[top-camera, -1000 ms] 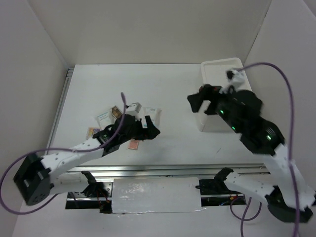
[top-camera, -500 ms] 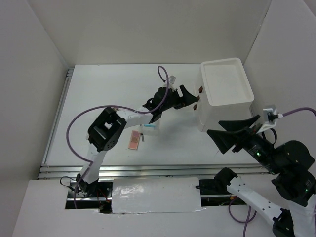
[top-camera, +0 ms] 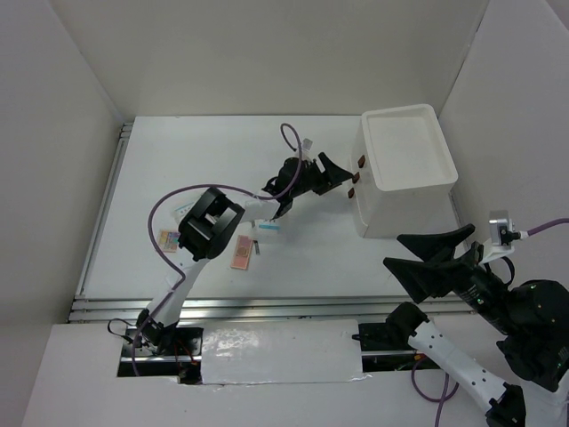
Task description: Organize the makeup
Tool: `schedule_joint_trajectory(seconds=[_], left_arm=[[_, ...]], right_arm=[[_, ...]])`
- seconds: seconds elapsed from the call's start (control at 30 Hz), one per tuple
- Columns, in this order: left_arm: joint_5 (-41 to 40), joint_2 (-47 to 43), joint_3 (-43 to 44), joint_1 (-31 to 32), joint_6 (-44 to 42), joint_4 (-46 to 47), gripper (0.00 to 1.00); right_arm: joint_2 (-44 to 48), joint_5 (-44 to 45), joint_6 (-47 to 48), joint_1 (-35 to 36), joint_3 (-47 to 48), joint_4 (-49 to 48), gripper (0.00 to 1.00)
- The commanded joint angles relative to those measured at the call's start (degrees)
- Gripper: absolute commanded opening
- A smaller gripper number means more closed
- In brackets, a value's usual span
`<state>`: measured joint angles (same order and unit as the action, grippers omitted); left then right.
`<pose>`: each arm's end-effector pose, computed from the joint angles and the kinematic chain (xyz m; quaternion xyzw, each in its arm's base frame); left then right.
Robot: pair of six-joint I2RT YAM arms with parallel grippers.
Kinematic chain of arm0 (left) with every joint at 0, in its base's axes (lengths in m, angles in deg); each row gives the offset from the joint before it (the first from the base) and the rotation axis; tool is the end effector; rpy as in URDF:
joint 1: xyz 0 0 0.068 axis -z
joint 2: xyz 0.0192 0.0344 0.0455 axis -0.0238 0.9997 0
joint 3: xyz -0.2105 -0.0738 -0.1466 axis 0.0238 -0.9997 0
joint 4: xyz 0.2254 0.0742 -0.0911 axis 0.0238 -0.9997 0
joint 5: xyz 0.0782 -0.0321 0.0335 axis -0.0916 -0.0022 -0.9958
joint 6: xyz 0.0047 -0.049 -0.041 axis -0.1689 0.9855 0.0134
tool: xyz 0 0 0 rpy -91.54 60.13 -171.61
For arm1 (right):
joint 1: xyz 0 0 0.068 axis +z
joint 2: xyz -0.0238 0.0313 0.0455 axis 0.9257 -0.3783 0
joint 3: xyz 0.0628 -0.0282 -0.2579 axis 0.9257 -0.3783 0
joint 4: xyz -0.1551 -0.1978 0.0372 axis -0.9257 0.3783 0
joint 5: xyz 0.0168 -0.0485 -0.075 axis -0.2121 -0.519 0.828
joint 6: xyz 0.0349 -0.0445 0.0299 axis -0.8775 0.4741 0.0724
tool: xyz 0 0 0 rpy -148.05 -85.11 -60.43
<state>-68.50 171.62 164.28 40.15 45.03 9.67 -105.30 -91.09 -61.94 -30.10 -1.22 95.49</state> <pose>0.4173 -0.3497 0.1638 -0.1161 0.7151 -0.6036 0.3328 -0.0072 0.0036 0.4308 -0.0960 0.6223 0.4741 0.6155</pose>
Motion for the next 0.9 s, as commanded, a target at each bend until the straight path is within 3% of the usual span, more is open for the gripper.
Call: schedule_joint_trajectory(seconds=[0.0,0.23,0.7,0.87], left_arm=[[2.4,0.4,2.8,-0.4,1.1,5.4,0.8],[4.7,3.1,7.5,-0.3,2.9,5.1,0.65],[5.7,4.5,7.2,0.6,5.4,8.2,0.64],[6.2,5.2,7.8,0.9,6.2,8.6,0.53]], right_arm=[[0.2,-0.8,-0.6,0.2,-1.1,-2.8,1.0],[-0.8,-1.9,-0.5,0.1,-1.0,-3.2,1.0],[-1.8,-1.9,0.1,0.1,0.1,-3.0,1.0],[-2.0,-2.3,0.1,0.1,0.8,-2.4,1.0]])
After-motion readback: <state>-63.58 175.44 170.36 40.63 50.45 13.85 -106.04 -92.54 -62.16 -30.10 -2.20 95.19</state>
